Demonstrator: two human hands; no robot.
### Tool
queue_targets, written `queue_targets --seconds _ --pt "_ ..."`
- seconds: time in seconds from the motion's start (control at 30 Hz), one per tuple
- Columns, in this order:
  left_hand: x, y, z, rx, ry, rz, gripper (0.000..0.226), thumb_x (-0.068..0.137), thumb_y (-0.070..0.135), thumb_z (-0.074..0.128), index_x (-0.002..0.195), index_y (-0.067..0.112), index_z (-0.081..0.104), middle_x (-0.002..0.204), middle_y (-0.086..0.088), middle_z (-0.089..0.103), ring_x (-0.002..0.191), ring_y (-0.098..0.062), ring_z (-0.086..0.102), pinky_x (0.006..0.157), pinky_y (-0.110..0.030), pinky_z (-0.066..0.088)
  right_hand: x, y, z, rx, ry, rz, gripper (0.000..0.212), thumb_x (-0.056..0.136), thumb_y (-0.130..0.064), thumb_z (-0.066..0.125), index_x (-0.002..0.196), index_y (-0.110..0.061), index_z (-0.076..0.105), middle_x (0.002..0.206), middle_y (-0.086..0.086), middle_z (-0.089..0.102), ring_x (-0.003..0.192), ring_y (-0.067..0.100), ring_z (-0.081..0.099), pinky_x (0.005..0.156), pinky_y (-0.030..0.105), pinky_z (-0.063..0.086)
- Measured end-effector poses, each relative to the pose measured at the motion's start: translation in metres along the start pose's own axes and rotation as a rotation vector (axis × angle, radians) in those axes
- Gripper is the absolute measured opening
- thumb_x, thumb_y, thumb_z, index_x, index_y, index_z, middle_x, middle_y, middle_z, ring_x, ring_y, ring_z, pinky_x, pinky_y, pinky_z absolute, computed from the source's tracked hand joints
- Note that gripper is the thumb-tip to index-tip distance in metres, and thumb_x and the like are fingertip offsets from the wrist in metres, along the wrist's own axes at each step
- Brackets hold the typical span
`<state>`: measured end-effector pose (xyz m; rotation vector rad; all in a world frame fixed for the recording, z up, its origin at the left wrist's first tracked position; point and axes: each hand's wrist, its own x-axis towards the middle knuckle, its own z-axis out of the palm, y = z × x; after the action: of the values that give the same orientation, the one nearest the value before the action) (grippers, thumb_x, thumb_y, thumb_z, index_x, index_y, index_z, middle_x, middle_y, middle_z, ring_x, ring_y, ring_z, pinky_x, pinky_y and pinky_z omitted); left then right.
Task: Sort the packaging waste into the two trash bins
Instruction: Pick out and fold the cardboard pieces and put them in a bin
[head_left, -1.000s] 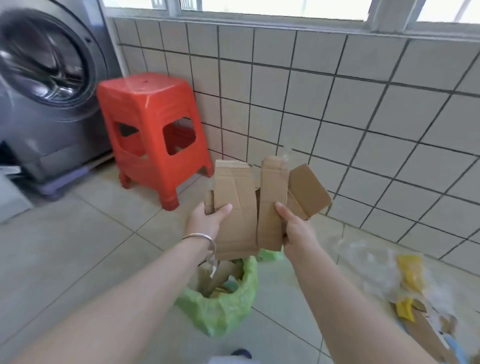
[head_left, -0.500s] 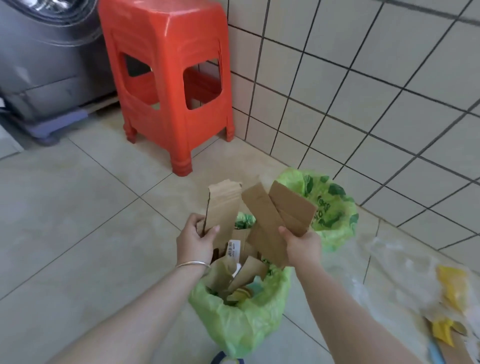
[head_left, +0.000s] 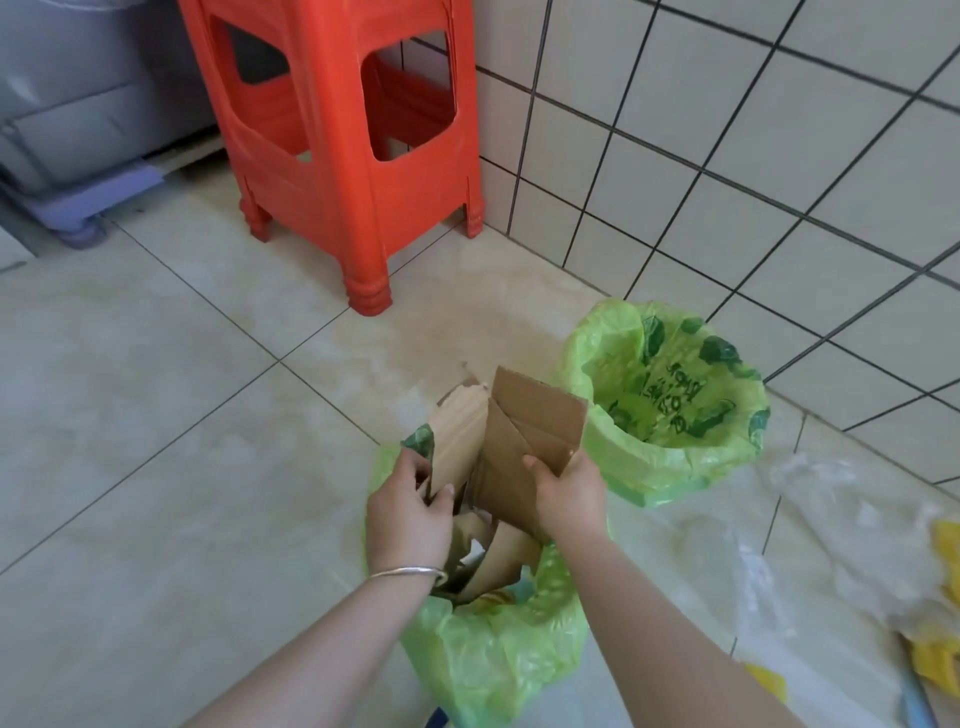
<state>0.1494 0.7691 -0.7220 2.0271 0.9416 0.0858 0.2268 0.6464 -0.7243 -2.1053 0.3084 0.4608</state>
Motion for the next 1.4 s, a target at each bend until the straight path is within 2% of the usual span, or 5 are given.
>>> queue_targets --seconds 0.2,0.3,0.53,1.07,1.4 --pt "0.004 -0.001 -0.017 0.196 -0.158 -0.005 0.038 0.081 0.012 0.063 0.118 0.011 0.056 0.097 -0.018 0.068 0.095 -0.035 0.063 0.08 -0.035 0.053 0.006 0.005 -0.005 -0.109 -0.193 0.066 0.047 0.088 -0.008 0.057 0.132 -0.015 0.042 0.13 0.008 0.057 0.116 0.03 0.054 0.098 0.039 0.045" --pt "0.006 0.002 -0.013 0.362 -0.276 0.01 0.044 0.084 0.011 0.059 0.127 0.01 0.052 0.111 -0.018 0.065 0.104 -0.034 0.061 0.083 -0.033 0.05 0.008 0.004 -0.004 -0.267 -0.279 0.048 0.057 0.086 -0.002 0.048 0.139 -0.02 0.036 0.123 0.007 0.059 0.112 0.029 0.056 0.092 0.036 0.048" --pt "0.0 -0.009 0.023 0.576 -0.382 0.035 0.04 0.086 -0.001 0.041 0.123 0.011 0.048 0.106 -0.017 0.064 0.099 -0.032 0.061 0.078 -0.036 0.049 -0.001 0.024 0.006 -0.301 -0.273 0.125 0.059 0.087 0.002 0.041 0.144 -0.013 0.034 0.138 0.011 0.049 0.124 0.031 0.048 0.095 0.032 0.042" --pt "0.017 -0.017 0.046 0.15 -0.274 -0.45 0.036 0.091 0.004 0.041 0.123 0.007 0.056 0.12 -0.019 0.061 0.112 -0.036 0.057 0.087 -0.031 0.045 -0.009 0.039 0.029 -0.879 -0.193 0.028 0.034 0.1 -0.007 0.03 0.124 -0.01 0.054 0.12 0.007 0.064 0.109 0.019 0.063 0.086 0.026 0.051" --pt "0.012 -0.011 0.04 0.089 -0.223 -0.405 0.04 0.076 0.006 0.057 0.115 0.015 0.06 0.1 -0.009 0.066 0.092 -0.029 0.061 0.078 -0.029 0.049 -0.008 0.026 0.017 -0.99 -0.272 0.006 0.029 0.093 -0.007 0.046 0.119 -0.009 0.059 0.121 0.006 0.062 0.111 0.02 0.062 0.087 0.028 0.052"
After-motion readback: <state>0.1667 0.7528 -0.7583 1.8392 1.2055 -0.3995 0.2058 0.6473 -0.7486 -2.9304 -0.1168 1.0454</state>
